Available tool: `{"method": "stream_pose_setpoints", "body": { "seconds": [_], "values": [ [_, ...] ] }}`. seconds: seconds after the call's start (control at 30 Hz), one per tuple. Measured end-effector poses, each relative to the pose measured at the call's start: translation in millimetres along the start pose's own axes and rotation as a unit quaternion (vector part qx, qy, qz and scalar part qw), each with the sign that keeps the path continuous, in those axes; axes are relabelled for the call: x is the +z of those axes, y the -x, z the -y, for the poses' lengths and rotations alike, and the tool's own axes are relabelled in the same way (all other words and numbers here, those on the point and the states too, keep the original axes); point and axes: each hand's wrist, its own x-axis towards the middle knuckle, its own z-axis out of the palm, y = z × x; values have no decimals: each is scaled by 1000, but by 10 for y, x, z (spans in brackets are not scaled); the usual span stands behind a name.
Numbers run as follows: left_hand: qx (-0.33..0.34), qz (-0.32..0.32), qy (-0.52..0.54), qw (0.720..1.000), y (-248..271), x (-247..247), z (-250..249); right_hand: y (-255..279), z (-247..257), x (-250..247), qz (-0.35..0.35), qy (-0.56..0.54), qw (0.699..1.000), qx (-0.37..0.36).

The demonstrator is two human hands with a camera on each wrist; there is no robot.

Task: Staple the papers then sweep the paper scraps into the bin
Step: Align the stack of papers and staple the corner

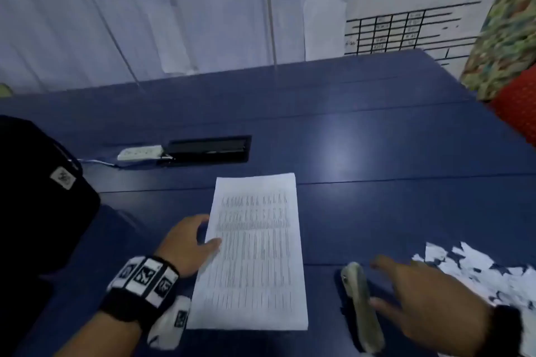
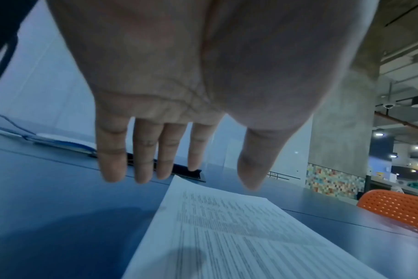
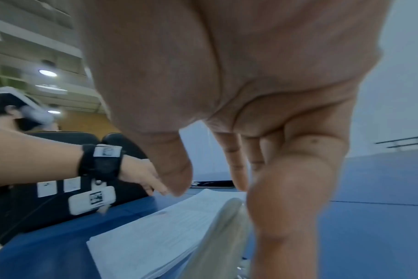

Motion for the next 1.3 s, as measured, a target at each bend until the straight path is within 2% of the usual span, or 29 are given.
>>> {"method": "stream_pose_setpoints", "body": {
  "seconds": [0.1,0.2,0.3,0.4,0.47,0.6,0.67,0.9,1.0,1.07,1.13,1.2,1.3],
  "values": [
    [-23,36,-24,999,-362,174,132,-252,119,155,-43,31,998,-44],
    [-62,54,-65,995,-541,280,103,-408,207,226,-117,32,990,-75],
    [-78,32,-122,989,-649,327,23,-515,245,290,-180,87,975,-92],
    [-76,15,-143,987,-669,383,-16,-486,487,469,-201,70,970,-117],
    [-72,5,-141,987,-587,383,-75,-462,686,633,-187,44,976,-107],
    [-63,9,-141,988,-433,354,-158,-506,983,880,-68,69,995,-22],
    [-68,1,-133,989,-414,384,-152,-516,1078,904,-42,67,997,-12],
    [-62,-44,-65,995,-350,566,-149,-510,1133,948,-54,43,998,1],
    [-66,-103,47,991,-240,604,-213,-513,1077,947,-74,1,997,5],
    [-48,-149,156,975,-118,550,-246,-515,1005,925,-87,-44,995,5],
    [6,-198,225,954,128,454,-266,-493,892,897,-129,-133,983,0],
    [95,-233,280,927,515,337,-264,-429,777,860,-209,-239,948,-14],
    [208,-225,394,867,1059,176,-217,-276,690,752,-329,-410,847,-77]
  ]
}}
